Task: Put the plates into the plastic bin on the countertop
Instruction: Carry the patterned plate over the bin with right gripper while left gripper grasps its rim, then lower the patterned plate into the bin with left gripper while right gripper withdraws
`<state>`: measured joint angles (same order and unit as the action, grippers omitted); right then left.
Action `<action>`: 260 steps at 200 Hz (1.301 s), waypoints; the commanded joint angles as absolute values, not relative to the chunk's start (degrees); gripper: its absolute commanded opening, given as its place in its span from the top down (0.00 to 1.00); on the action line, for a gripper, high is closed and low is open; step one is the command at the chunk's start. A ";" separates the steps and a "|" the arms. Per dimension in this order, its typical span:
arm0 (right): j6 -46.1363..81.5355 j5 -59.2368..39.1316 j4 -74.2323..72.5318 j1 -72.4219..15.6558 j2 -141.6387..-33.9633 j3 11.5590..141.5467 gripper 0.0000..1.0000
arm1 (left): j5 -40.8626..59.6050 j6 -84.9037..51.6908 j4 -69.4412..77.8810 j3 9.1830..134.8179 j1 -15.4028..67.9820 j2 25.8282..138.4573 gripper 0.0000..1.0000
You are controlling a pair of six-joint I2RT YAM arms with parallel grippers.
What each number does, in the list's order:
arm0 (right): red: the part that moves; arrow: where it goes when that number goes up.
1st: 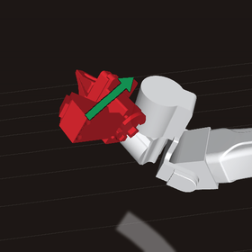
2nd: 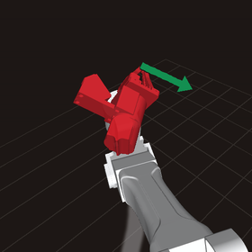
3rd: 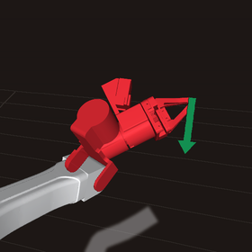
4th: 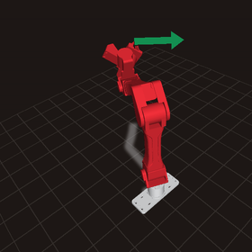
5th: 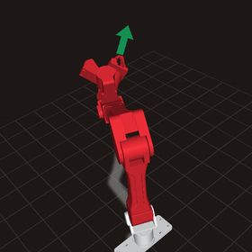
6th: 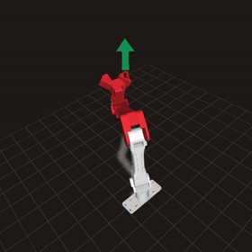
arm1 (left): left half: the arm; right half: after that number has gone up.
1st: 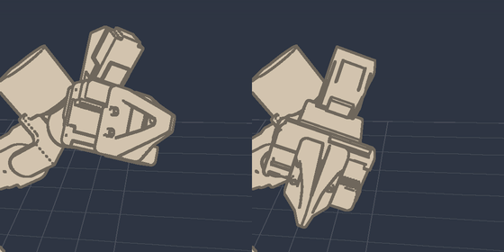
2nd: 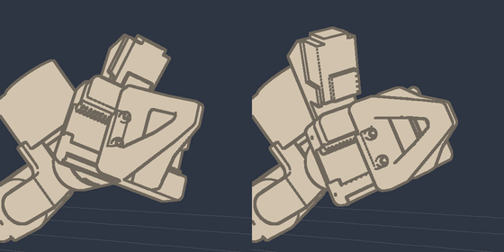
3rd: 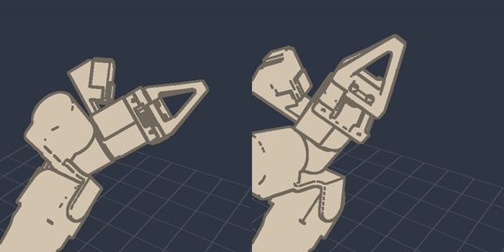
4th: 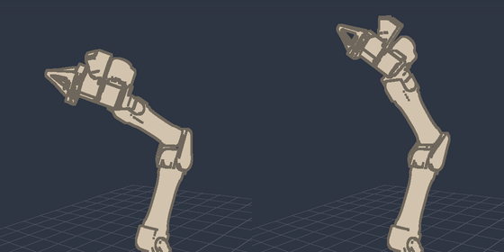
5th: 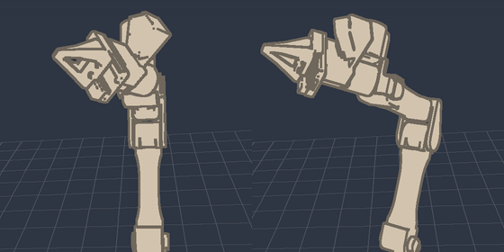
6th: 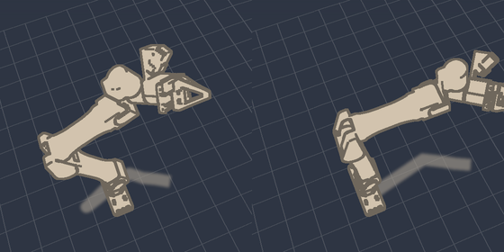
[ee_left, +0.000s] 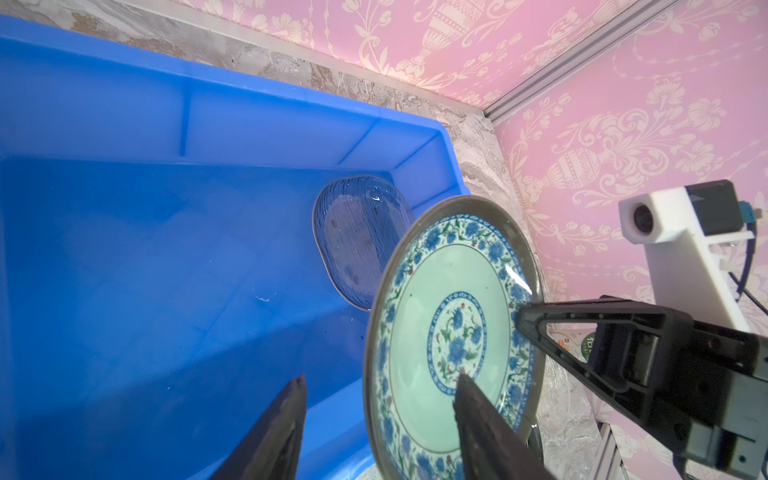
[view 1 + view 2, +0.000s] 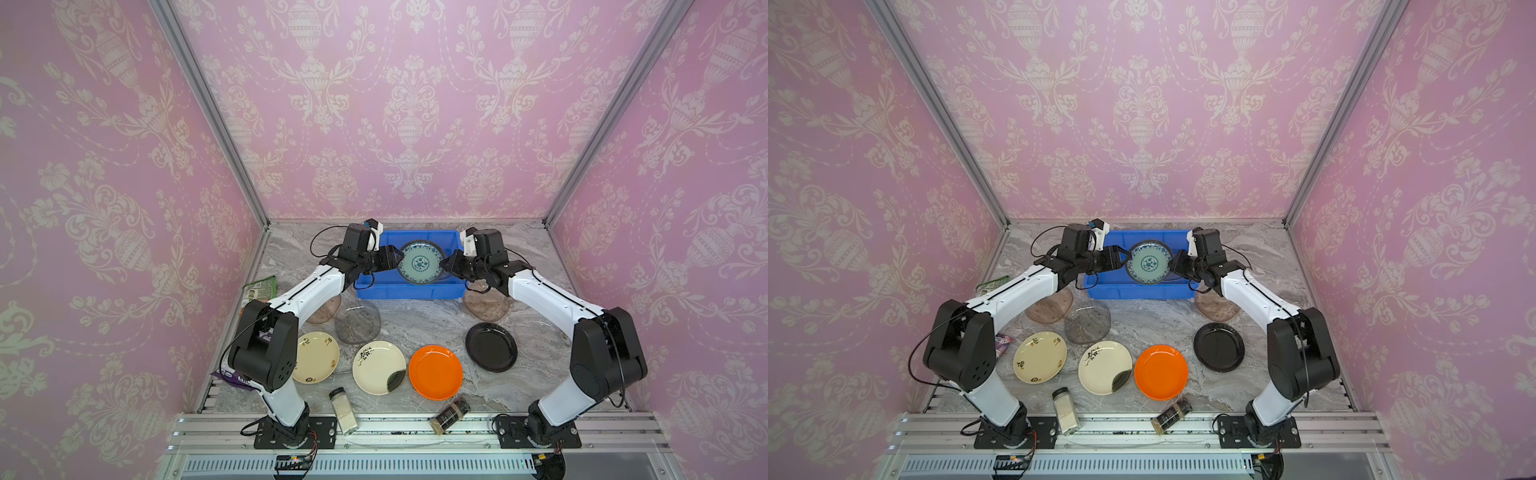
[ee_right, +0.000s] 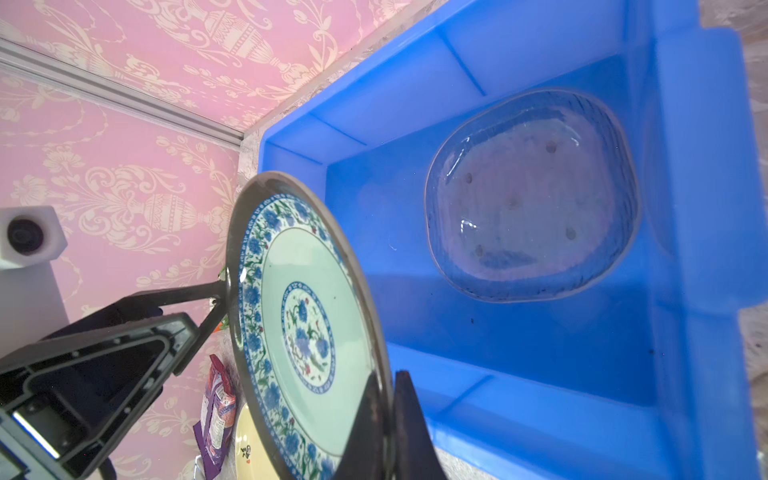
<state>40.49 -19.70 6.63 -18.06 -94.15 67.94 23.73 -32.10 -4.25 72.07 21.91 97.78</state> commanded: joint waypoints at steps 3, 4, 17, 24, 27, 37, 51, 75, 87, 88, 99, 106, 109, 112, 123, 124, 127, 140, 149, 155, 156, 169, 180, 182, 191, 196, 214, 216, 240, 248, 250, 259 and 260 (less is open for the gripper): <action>42.08 -21.88 2.82 -17.91 -96.74 73.25 1.00 | 24.36 -33.78 -3.46 70.58 20.34 96.43 0.41; 42.09 -21.92 2.77 -17.92 -96.89 73.36 1.00 | 24.35 -33.81 -3.36 70.49 20.28 96.38 0.41; 42.48 -21.84 3.20 -18.01 -99.08 75.44 1.00 | 23.76 -34.33 -2.99 69.38 18.94 95.46 0.41; 42.33 -21.57 4.12 -18.09 -100.41 77.02 1.00 | 23.20 -34.51 -2.83 68.65 18.11 94.66 0.41; 42.26 -21.43 4.73 -18.18 -101.06 77.82 1.00 | 22.77 -34.54 -2.92 68.37 17.72 94.31 0.41; 41.78 -20.83 6.86 -18.41 -103.32 80.38 1.00 | 21.66 -34.78 -3.03 67.43 16.34 93.21 0.41; 41.53 -20.50 8.86 -18.84 -106.46 83.71 1.00 | 21.61 -34.71 -2.56 66.22 14.56 91.71 0.40; 42.07 -20.48 10.69 -19.71 -111.86 88.68 1.00 | 21.06 -33.48 -2.91 65.57 12.92 89.99 0.39; 42.34 -20.40 11.44 -20.29 -114.41 90.95 1.00 | 20.67 -32.78 -3.16 65.49 12.79 89.34 0.37; 42.35 -20.39 11.52 -20.34 -114.60 91.18 1.00 | 20.66 -32.74 -3.25 65.49 12.81 89.32 0.37; 42.55 -20.13 12.24 -20.96 -117.15 93.26 1.00 | 20.47 -32.45 -3.41 65.55 12.73 89.21 0.36; 42.71 -20.21 12.62 -21.45 -118.69 94.61 1.00 | 20.53 -32.31 -3.43 65.47 12.66 89.20 0.36; 42.81 -20.28 12.86 -21.59 -119.38 95.20 1.00 | 20.61 -32.31 -3.49 65.40 12.71 89.25 0.36; 42.88 -20.29 12.97 -21.84 -119.93 95.77 1.00 | 20.59 -32.25 -3.36 65.39 12.71 89.29 0.36; 43.24 -20.12 13.40 -22.59 -122.14 97.65 1.00 | 20.61 -32.20 -3.26 65.37 12.68 89.42 0.35; 43.24 -20.13 13.51 -22.63 -122.37 97.91 1.00 | 20.59 -32.23 -3.21 65.34 12.67 89.45 0.35; 43.29 -20.06 13.67 -22.85 -122.94 98.51 1.00 | 20.57 -32.21 -3.17 65.35 12.71 89.47 0.35; 43.58 -20.14 14.40 -23.70 -125.46 100.87 1.00 | 20.70 -32.22 -3.00 65.18 12.70 89.57 0.35; 43.68 -20.04 15.09 -24.24 -126.88 102.39 1.00 | 20.74 -32.26 -2.99 65.09 12.60 89.63 0.35; 43.76 -19.91 15.43 -24.54 -127.78 103.33 1.00 | 20.71 -32.22 -2.95 65.08 12.61 89.56 0.35; 43.76 -19.89 15.49 -24.62 -127.92 103.43 1.00 | 20.73 -32.24 -2.92 65.06 12.59 89.56 0.35; 43.56 -18.97 16.85 -25.19 -129.61 105.46 1.00 | 20.74 -32.15 -3.01 64.95 12.64 89.50 0.34; 43.24 -18.38 17.94 -25.62 -130.96 107.13 1.00 | 20.63 -32.12 -2.91 64.80 12.61 89.40 0.34; 43.31 -18.37 18.11 -25.68 -131.24 107.40 1.00 | 20.65 -32.11 -2.90 64.82 12.58 89.39 0.34; 43.24 -18.01 18.74 -25.81 -132.24 108.44 1.00 | 20.64 -32.08 -2.91 64.69 12.57 89.38 0.34; 43.28 -17.85 19.08 -25.84 -132.67 108.89 1.00 | 20.67 -32.03 -2.91 64.68 12.57 89.38 0.33; 43.18 -17.08 20.44 -26.05 -134.30 110.64 1.00 | 20.46 -31.96 -3.17 64.60 12.53 89.39 0.33; 43.16 -17.08 20.58 -26.05 -134.47 110.89 1.00 | 20.45 -31.96 -3.17 64.60 12.49 89.39 0.33; 42.90 -16.25 22.99 -26.14 -136.43 113.29 1.00 | 20.34 -31.90 -3.42 64.62 12.50 89.51 0.31; 42.98 -16.28 23.28 -26.14 -136.95 113.76 1.00 | 20.45 -31.86 -3.47 64.63 12.54 89.46 0.31; 43.02 -16.29 23.35 -26.11 -137.05 113.85 1.00 | 20.47 -31.87 -3.44 64.61 12.50 89.47 0.31; 42.96 -16.33 23.80 -26.17 -137.56 114.57 1.00 | 20.46 -31.90 -3.45 64.60 12.49 89.46 0.31; 42.97 -16.29 23.85 -26.14 -137.60 114.68 1.00 | 20.47 -31.90 -3.44 64.60 12.48 89.47 0.31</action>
